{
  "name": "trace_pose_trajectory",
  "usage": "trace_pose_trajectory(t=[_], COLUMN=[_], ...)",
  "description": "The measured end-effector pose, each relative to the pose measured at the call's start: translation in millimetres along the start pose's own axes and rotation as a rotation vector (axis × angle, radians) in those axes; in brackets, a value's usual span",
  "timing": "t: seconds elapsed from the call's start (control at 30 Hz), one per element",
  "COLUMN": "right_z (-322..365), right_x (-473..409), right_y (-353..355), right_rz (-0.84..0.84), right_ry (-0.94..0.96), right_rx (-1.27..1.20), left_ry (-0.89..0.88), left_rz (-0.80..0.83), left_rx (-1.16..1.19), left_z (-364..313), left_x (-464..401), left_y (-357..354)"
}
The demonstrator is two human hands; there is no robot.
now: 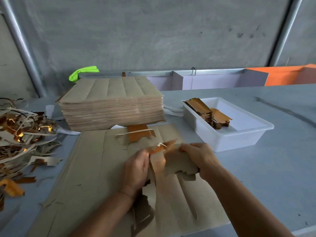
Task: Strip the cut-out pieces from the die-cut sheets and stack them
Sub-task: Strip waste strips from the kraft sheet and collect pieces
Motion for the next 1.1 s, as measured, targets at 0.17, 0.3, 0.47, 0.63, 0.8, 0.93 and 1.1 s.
trace_pose_trajectory(t=[0.17,0.3,0.47,0.63,0.8,0.93,1.1], right_z=[-6,-17,-33,-37,-38,-34,-30], right_x=[-10,-16,-14,-5,0,0,-6], right_y=[-27,-19,18,52,73,63,49], right_rz=[0.108,-0.021,-0.266,-0.363,-0.406,-0.334,-0.292], right_ry=[-0.190,-0.162,-0.093,-0.031,0.008,0.026,0.043], right_rx=[-0.183,-0.232,-0.302,-0.272,-0.317,-0.361,-0.356], left_ry=[-0.214,-0.249,-0.231,-0.192,0.162,0.082,0.116], left_rz=[0.191,0.202,0.241,0.189,-0.022,0.063,0.640], left_rx=[-0.143,-0.211,-0.217,-0.076,0.204,0.216,0.181], left_z=[-22,-23,-22,-15,27,14,5], left_x=[13,14,19,25,18,19,32], left_y=[-26,-28,-25,-1,41,38,-18])
Point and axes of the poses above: each hand's wrist, its own x-axis away from the middle knuckle, its own y-axis out of the back of the hand, z = x × y, the point moved 10 cm from there along -x, towards the middle knuckle, and after that the axes turned 9 degrees about x, right-handed, at the moved point
